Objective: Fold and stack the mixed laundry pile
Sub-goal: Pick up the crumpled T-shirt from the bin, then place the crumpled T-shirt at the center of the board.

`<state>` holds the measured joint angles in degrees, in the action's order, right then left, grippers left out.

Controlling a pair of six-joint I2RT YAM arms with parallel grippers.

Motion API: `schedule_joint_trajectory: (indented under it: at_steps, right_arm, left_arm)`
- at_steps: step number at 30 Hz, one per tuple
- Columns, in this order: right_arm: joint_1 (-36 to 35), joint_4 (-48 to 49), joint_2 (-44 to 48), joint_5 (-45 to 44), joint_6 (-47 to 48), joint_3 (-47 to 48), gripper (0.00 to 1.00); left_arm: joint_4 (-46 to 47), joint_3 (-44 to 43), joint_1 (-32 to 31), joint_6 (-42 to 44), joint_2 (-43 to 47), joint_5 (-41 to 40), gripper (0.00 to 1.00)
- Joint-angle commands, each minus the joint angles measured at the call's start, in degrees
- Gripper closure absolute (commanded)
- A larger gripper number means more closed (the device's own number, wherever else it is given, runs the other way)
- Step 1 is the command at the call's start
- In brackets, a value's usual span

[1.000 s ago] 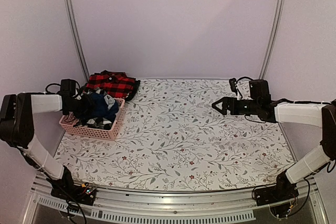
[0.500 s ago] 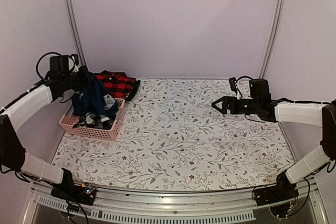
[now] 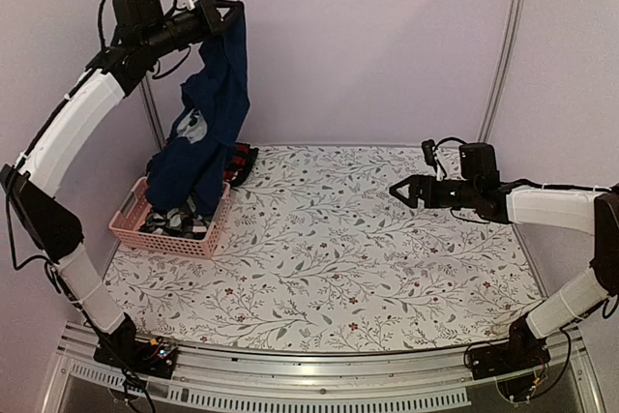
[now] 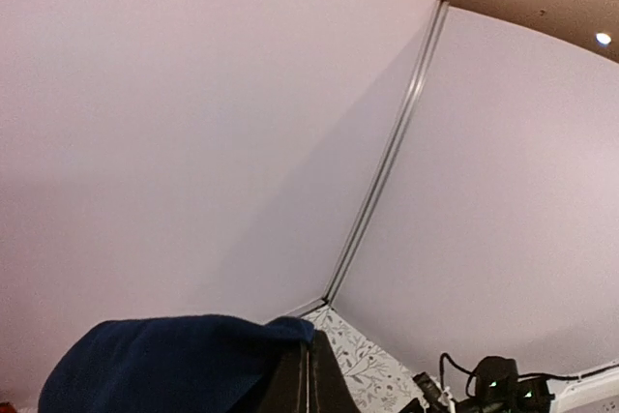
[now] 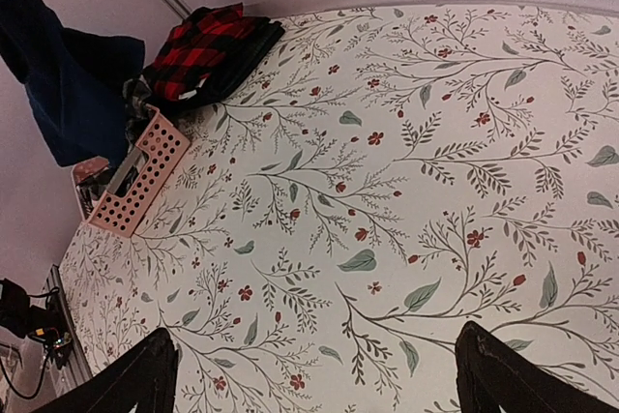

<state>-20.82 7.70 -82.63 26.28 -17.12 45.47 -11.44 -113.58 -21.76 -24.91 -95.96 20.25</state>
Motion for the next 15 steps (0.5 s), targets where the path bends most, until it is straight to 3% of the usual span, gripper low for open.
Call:
schedule_joint_trajectory:
  at_steps: [1,4,6,9,12,15]
  right_arm:
    - [0.3,-0.1,2.2,-0.8,0.6,0.3,0.01]
    - [0.4,0.0,2.8,-1.0,0.6,0.1,0.01]
    - [0.3,0.0,3.1,-1.2,0.5,0.0,0.01]
    - [0.4,-0.1,3.5,-1.5,0.6,-0.4,0.01]
    - [0.5,-0.3,4.0,-2.4,0.8,-0.8,0.01]
    - [1.0,-1.6,5.1,-4.5,1.2,-1.1,0.01]
  left_arm:
    - [2.0,-18.3,-7.9,1.9,-9.8,7.8,1.00]
    - [4.5,-27.8,-12.4,1.2,-15.7,11.6,1.00]
    - [8.0,-29.2,-14.7,0.6,-16.8,12.8,1.00]
    - [14.9,-25.7,-15.9,-1.5,-16.3,13.6,1.00]
    - [15.0,-21.1,-15.1,-3.0,-16.0,13.8,1.00]
    - [15.2,-8.9,-13.0,-5.2,-13.1,15.6,1.00]
